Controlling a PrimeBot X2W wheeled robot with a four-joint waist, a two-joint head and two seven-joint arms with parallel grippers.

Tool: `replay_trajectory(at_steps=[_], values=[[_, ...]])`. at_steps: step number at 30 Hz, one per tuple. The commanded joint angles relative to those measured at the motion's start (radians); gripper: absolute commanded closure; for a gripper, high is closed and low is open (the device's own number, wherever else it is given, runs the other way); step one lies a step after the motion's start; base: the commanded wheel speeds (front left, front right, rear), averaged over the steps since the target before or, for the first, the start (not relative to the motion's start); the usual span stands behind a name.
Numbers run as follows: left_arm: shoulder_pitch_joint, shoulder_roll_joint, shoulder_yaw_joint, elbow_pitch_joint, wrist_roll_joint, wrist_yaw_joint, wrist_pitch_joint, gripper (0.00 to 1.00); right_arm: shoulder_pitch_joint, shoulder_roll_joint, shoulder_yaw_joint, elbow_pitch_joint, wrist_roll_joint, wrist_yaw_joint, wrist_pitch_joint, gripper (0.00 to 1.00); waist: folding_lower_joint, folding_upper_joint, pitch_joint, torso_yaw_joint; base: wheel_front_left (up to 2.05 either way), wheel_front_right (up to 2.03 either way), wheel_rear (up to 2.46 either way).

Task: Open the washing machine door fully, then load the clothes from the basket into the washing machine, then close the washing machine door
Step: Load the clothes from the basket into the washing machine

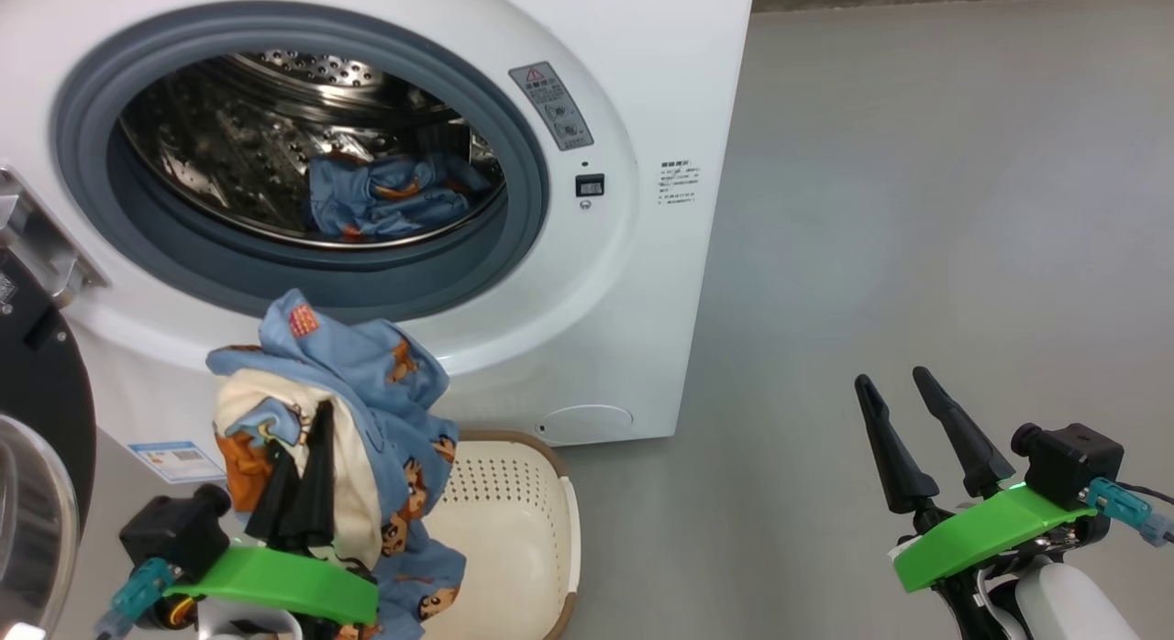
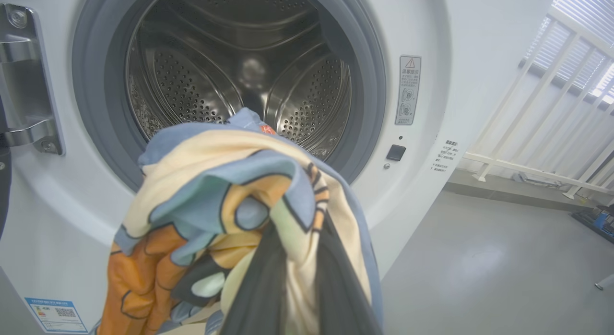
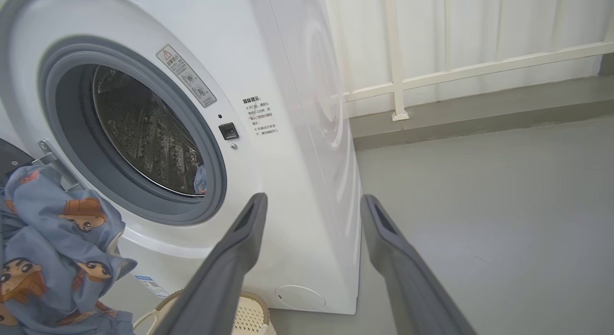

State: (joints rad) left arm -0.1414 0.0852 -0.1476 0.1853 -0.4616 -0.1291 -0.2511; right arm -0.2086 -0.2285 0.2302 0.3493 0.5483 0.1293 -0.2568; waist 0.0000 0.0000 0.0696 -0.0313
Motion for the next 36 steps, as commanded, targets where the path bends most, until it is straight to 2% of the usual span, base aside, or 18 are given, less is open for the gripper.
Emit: replay_trajectory(at_steps=[1,11,26,36], values=[[-0.025,0.015,0.042,-0.033,0.007,-0.002,-0.011,1.0,0.005,-0.016,0.014,-0.027,0.001,0.001,-0.005,0.0,0.0,0.0,0.005,0.0,0.0,0.0,0.0],[-0.205,0.047,0.091,0.034,0.014,-0.002,-0.011,1.0,-0.026,-0.018,0.025,-0.043,-0.003,0.001,-0.005,0.0,0.0,0.0,0.101,-0.037,0.0,0.0,0.0],[-0.664,0.129,0.096,0.376,-0.022,-0.002,-0.011,1.0,-0.114,-0.005,0.035,-0.087,-0.016,0.001,-0.005,0.0,0.0,0.0,0.35,-0.133,0.0,0.0,0.0],[-0.897,0.206,0.104,0.522,-0.019,-0.002,-0.011,1.0,-0.152,0.037,0.023,-0.12,-0.026,0.001,-0.005,0.0,0.0,0.0,0.526,-0.205,0.0,0.0,0.0]])
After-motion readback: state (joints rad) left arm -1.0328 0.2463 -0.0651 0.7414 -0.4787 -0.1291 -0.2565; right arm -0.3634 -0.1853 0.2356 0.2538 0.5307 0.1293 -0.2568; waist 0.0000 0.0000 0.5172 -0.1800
